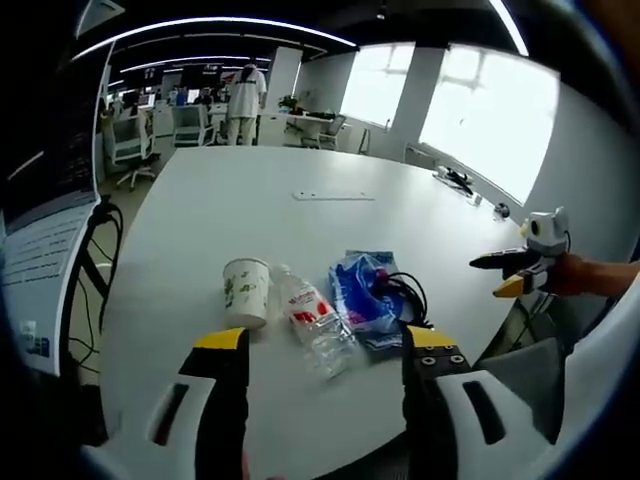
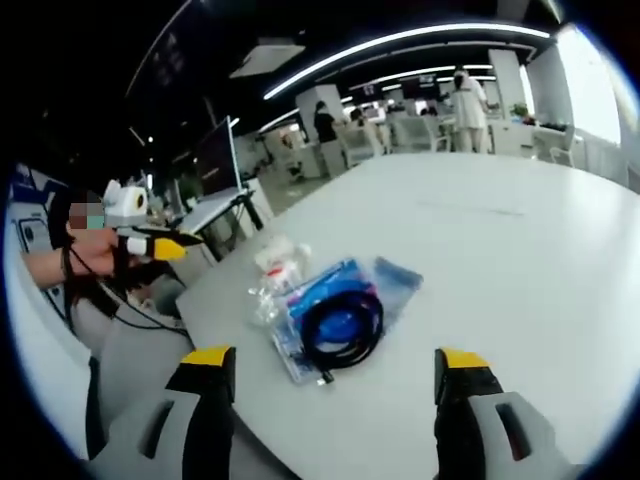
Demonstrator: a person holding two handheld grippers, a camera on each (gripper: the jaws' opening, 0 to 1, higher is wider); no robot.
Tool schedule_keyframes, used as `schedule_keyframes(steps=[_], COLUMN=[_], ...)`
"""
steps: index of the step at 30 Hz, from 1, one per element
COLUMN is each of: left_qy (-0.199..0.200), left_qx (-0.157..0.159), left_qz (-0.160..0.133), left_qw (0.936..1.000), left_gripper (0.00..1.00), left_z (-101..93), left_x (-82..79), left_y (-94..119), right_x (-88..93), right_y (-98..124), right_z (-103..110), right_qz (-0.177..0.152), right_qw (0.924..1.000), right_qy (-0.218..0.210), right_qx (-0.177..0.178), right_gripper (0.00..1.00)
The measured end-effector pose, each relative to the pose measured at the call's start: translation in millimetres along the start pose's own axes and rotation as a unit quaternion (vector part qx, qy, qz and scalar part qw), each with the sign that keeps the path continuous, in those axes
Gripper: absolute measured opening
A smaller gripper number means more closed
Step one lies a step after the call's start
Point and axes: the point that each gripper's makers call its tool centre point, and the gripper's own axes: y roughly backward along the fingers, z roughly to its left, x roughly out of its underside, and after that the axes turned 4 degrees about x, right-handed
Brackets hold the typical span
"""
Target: Arrange the tabletop items into an orderly group along one side of the table until the central work area is clear of visible clutter.
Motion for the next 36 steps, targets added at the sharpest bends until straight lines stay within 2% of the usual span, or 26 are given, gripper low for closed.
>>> schedule_keyframes(steps=[24, 29, 36], left_qy=[0.018, 0.016, 0.008], left_qx=[-0.008, -0.018, -0.026], left_qz=[0.012, 0.023, 0.028], left_qw=[0.9997, 0.9994, 0.9992], left_gripper=[0.56, 0.55, 0.53], left_z=[7.8, 12.3, 20.1], left_x=[5.5, 12.8, 5.4], left_y=[-2.3, -5.6, -12.1], right_x=[6.4, 10.2, 11.9], right_y=[4.6, 6.4, 9.3], right_z=[0.2, 2.1, 6.2], right_qz=[-0.001, -0.001, -0.008], right_qw=[0.9999, 0.9999, 0.9997], right_qy=[-0.013, -0.013, -0.020], right_qx=[0.008, 0.008, 0.008], right_gripper=[0.81, 0.81, 0.80])
